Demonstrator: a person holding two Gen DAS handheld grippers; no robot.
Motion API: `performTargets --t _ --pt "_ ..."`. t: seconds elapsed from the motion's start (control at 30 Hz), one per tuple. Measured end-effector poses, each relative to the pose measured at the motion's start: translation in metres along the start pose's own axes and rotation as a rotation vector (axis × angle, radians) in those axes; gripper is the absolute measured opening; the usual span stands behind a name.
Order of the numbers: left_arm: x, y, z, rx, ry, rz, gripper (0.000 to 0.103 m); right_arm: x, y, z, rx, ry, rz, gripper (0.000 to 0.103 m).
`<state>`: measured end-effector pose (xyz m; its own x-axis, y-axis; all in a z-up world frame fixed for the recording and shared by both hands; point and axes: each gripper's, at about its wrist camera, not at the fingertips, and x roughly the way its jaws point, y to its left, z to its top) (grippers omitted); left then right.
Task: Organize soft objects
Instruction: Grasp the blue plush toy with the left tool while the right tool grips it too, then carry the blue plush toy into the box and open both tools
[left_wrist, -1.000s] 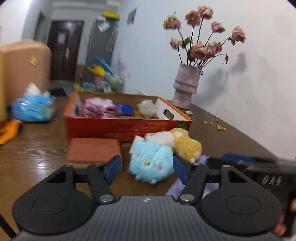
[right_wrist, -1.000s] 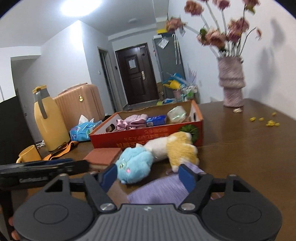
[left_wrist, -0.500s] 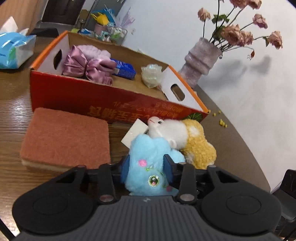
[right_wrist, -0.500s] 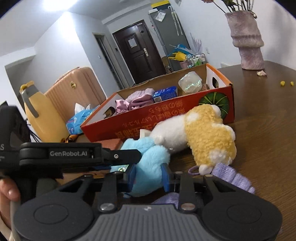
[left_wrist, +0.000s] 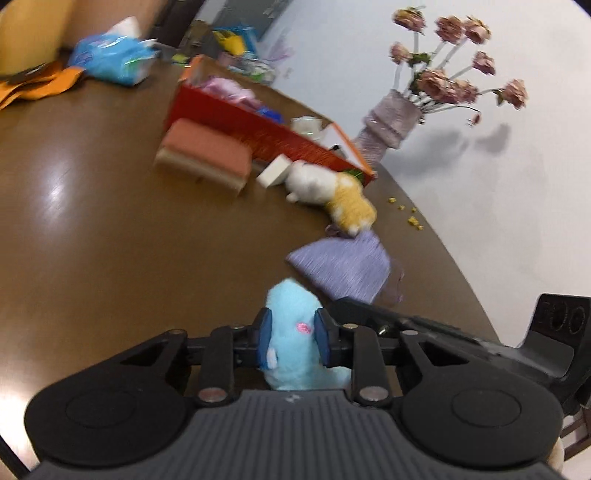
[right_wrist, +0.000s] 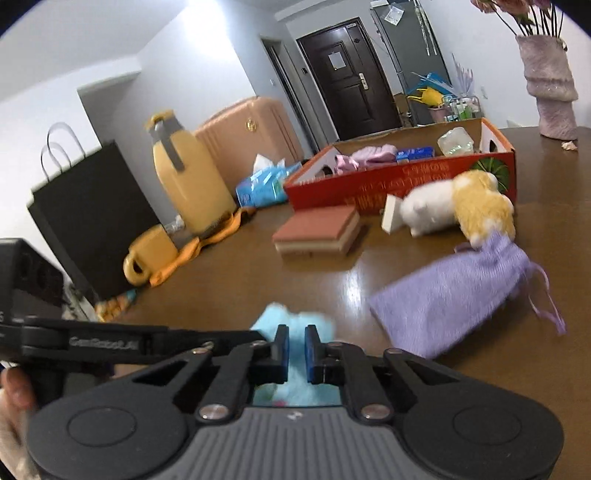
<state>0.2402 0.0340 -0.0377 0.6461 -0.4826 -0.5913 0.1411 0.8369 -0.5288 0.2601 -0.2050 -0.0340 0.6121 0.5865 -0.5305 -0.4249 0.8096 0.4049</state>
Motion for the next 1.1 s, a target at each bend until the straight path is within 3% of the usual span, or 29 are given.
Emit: performTargets --t 0.17,0.27,0.37,0.5,0.57,0.63,1.1 --pt "-0.017 0.011 -0.014 -0.006 -0.036 0.022 0.032 -0.011 -0.005 -0.018 0.046 -0.008 -0.094 0.015" --pt "-0.026 0.012 -0.015 0.003 -0.047 -0.018 0.032 -0.024 -0.006 -0.028 0.093 -0.046 -0.077 0.020" --pt "-0.024 0.007 -0.019 0.039 -0.034 -0.042 0.039 -0.036 -0.005 -0.035 0.137 -0.121 -0.072 0.053" --pt "-0.012 0.006 -0.027 0.068 -0.014 -0.010 0.041 -0.029 -0.001 -0.041 0.131 -0.109 -0.093 0.052" --pt "-0.009 0.010 -0.030 0.049 0.000 -0.043 0.040 -0.021 -0.002 -0.043 0.148 -0.087 -0.082 0.050" --pt "-0.008 0.013 -0.031 0.046 0.010 -0.064 0.041 -0.014 -0.001 -0.045 0.155 -0.067 -0.072 0.036" --pt "-0.002 0.020 -0.034 0.021 0.008 -0.107 0.035 -0.003 -0.010 -0.046 0.205 -0.054 -0.027 0.035"
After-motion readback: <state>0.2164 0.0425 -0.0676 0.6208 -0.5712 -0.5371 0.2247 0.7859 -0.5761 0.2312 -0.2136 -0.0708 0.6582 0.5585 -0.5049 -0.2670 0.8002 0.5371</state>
